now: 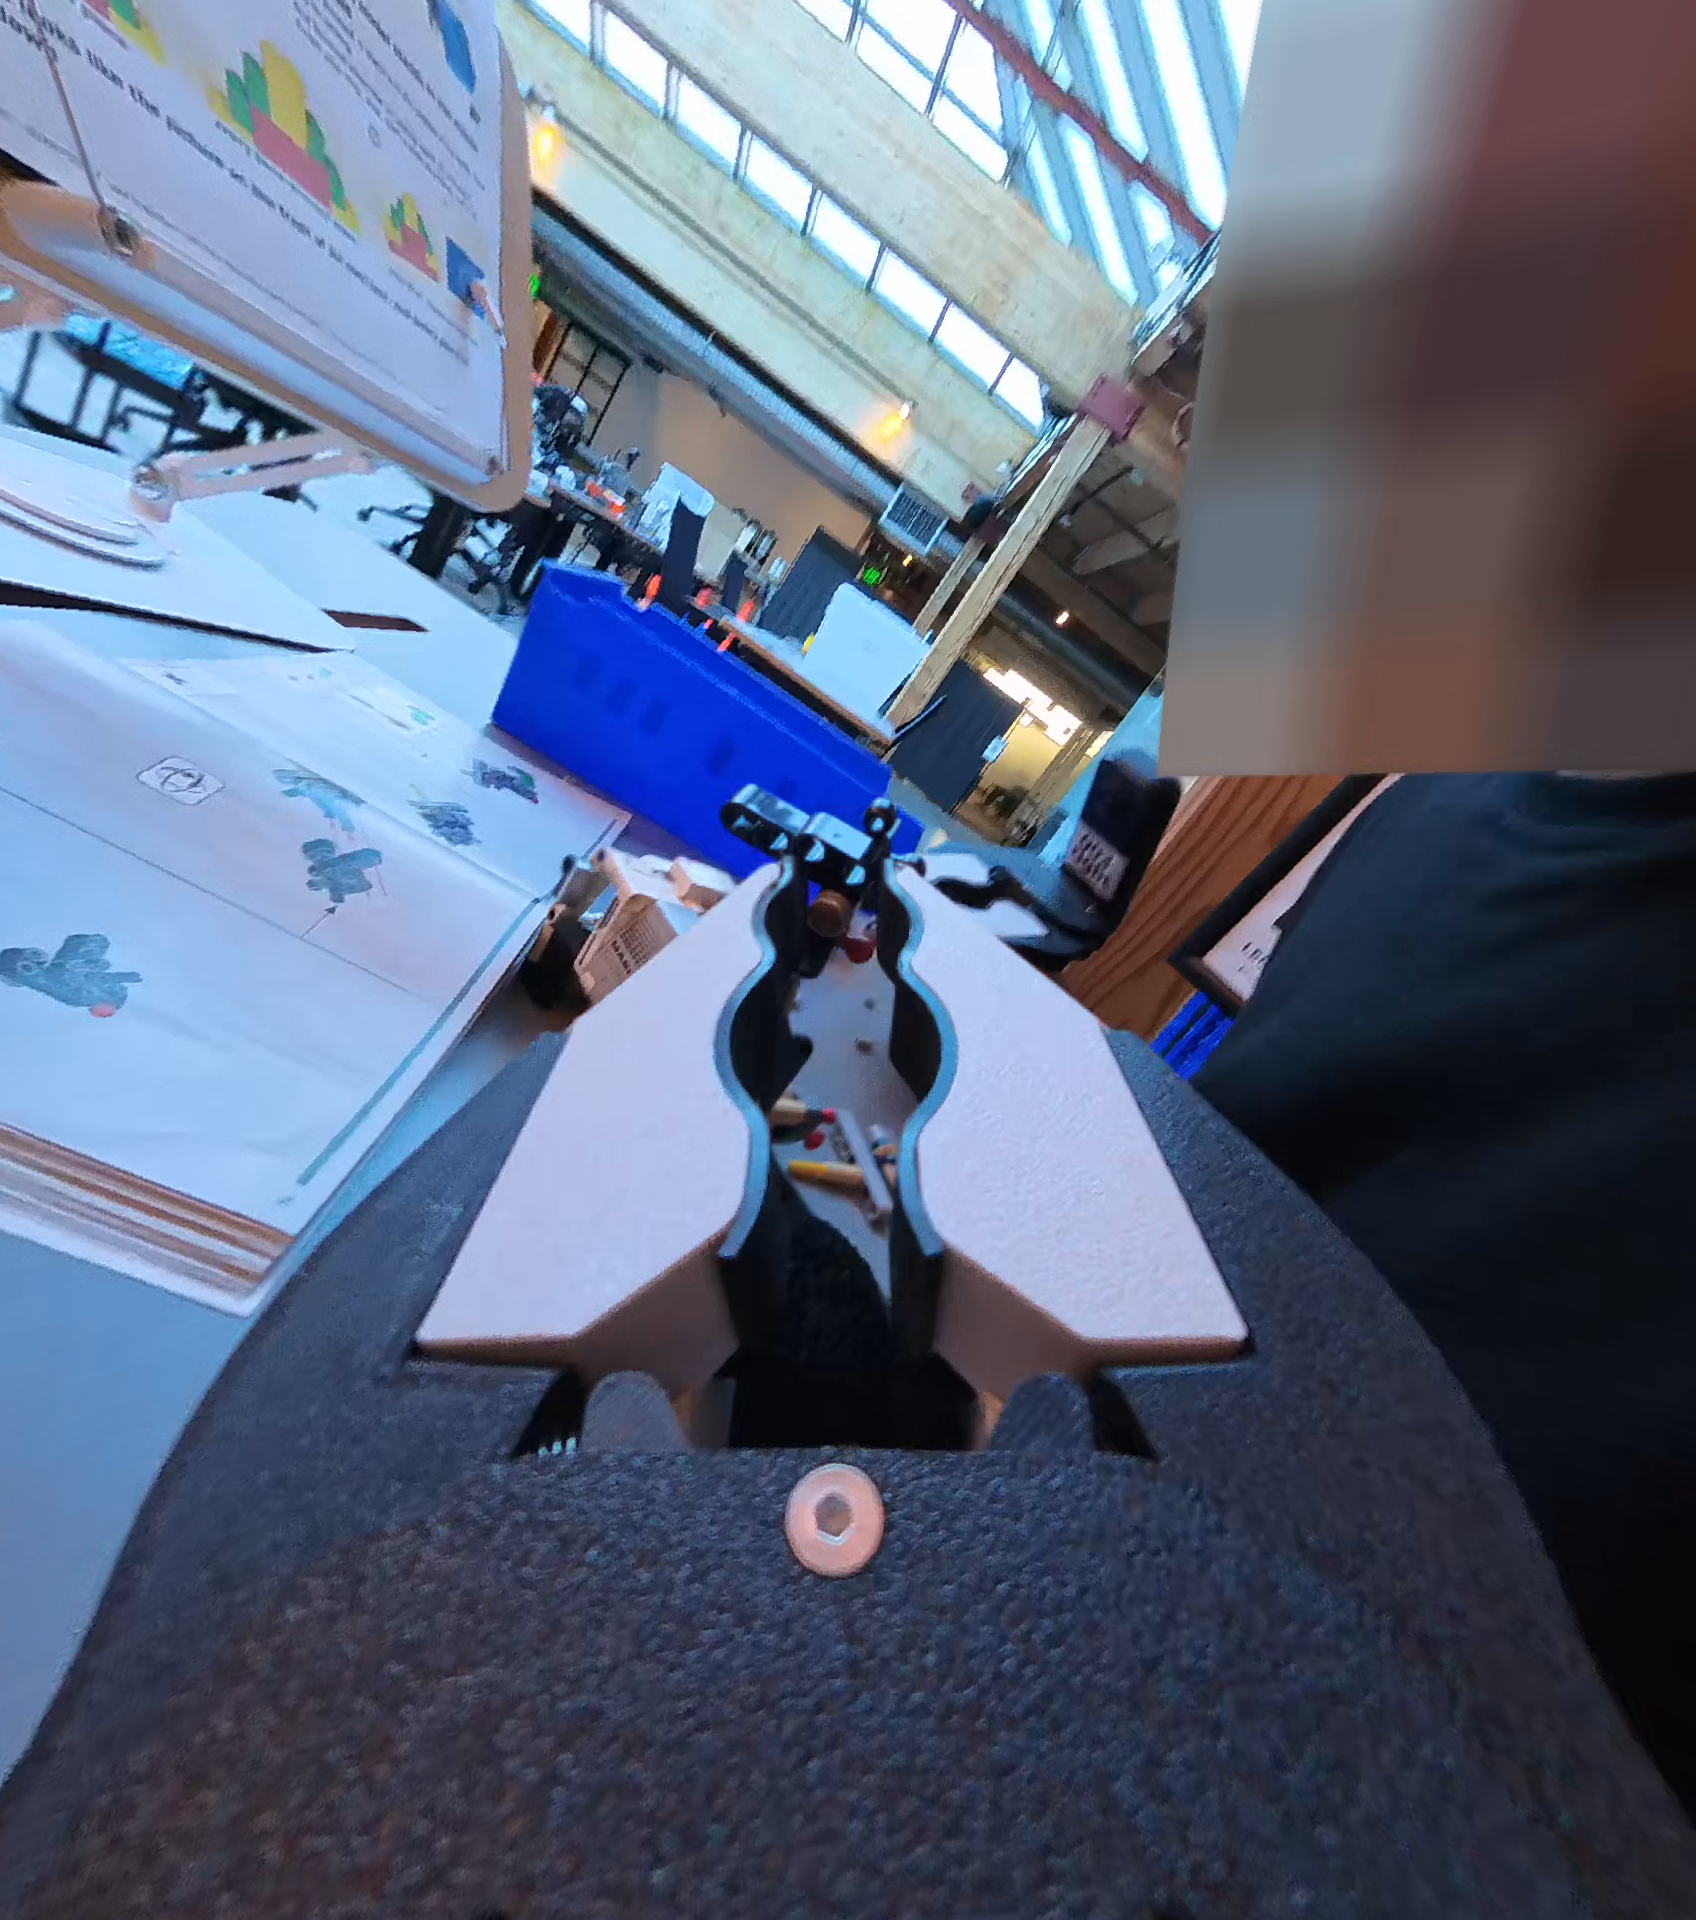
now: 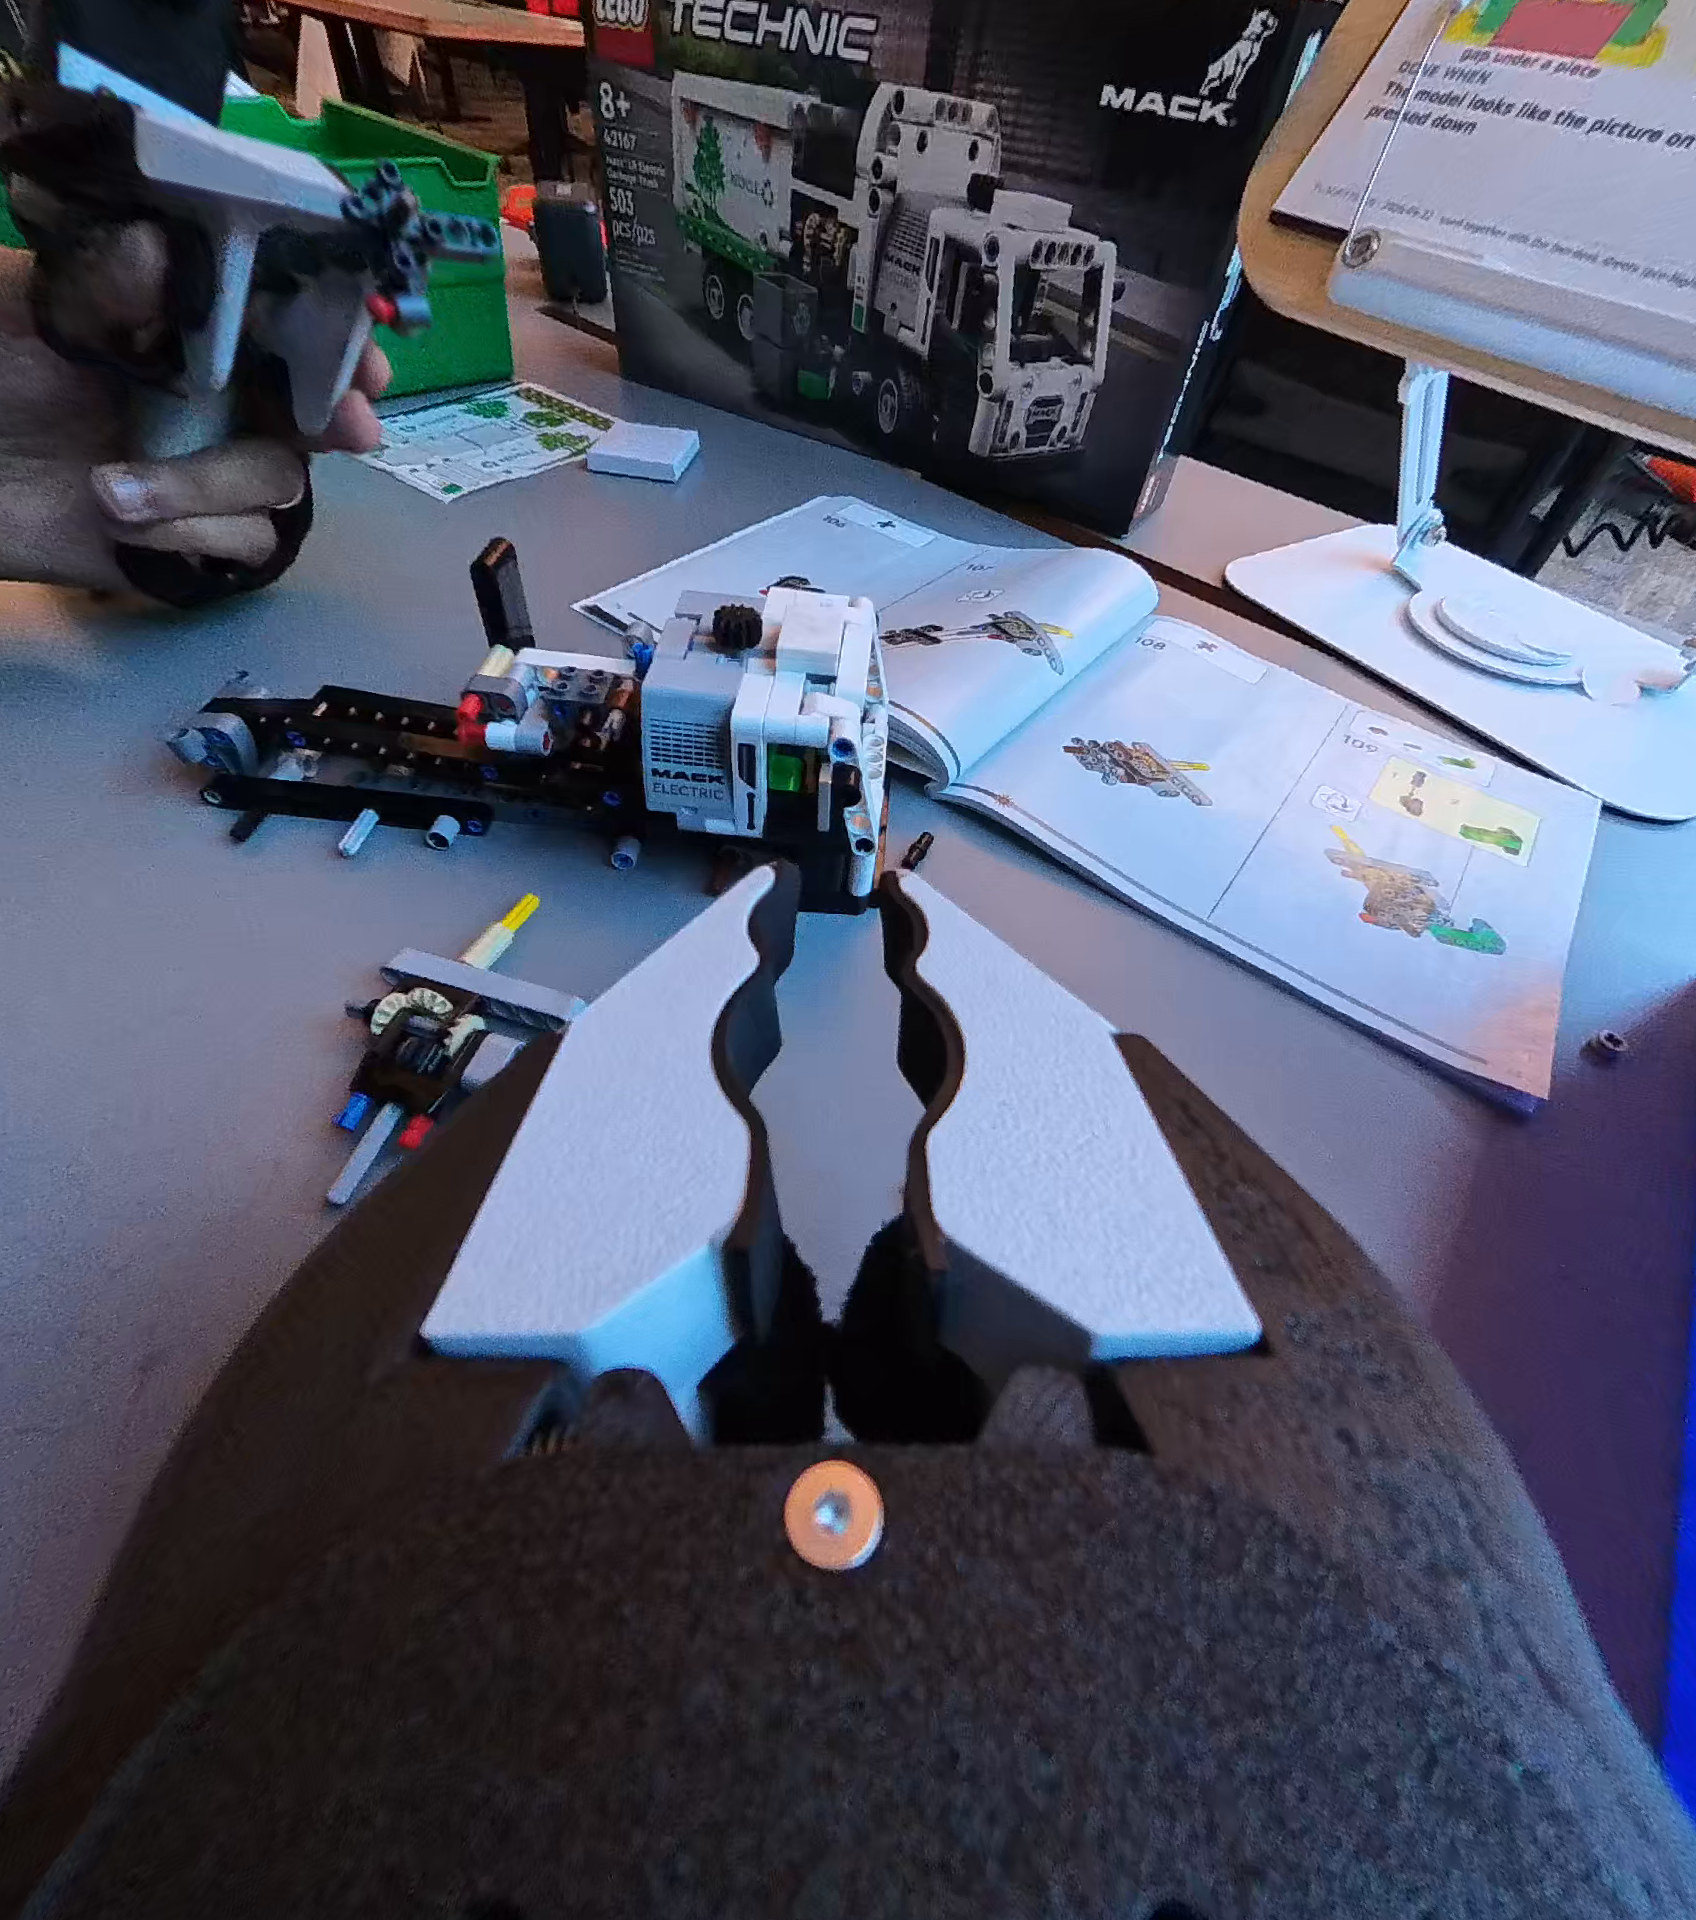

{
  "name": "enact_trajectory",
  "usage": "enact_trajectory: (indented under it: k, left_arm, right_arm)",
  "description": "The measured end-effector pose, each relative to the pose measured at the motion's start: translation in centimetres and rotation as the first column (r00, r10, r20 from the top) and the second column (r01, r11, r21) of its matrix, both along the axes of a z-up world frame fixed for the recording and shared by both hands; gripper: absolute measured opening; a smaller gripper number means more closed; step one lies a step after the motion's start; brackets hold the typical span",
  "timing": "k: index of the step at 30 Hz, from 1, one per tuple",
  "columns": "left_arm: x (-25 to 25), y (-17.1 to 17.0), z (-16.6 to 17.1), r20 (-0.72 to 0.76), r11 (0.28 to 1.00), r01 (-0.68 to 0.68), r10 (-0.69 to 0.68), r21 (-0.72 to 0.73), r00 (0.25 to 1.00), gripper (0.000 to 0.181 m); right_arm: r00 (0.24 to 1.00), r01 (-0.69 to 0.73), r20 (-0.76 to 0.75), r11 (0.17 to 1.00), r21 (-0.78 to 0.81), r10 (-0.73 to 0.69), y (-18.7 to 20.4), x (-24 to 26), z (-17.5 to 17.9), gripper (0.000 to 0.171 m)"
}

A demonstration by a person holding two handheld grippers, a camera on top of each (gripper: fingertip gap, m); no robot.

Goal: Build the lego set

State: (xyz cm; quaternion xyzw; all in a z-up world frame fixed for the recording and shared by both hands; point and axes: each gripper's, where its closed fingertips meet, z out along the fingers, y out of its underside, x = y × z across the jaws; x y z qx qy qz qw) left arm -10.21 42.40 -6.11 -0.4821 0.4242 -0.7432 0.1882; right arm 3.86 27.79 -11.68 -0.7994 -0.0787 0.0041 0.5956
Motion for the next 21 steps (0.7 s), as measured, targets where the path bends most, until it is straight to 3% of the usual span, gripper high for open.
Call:
enact_trajectory:
  k: [13,21]
  left_arm:
    - [-2.3,3.5,2.6,0.168,0.954,0.051,0.000,-0.297,0.986,0.009]
    - [-0.9,2.4,1.0,0.067,0.982,0.005,0.007,-0.187,0.998,0.010]
  right_arm:
    - [1.000,-0.001,-0.012,1.000,0.006,0.001,-0.3,-0.1,0.0,0.014]
    - [0.999,0.024,-0.028,1.000,0.010,-0.024,0.1,0.4,0.3,0.014]
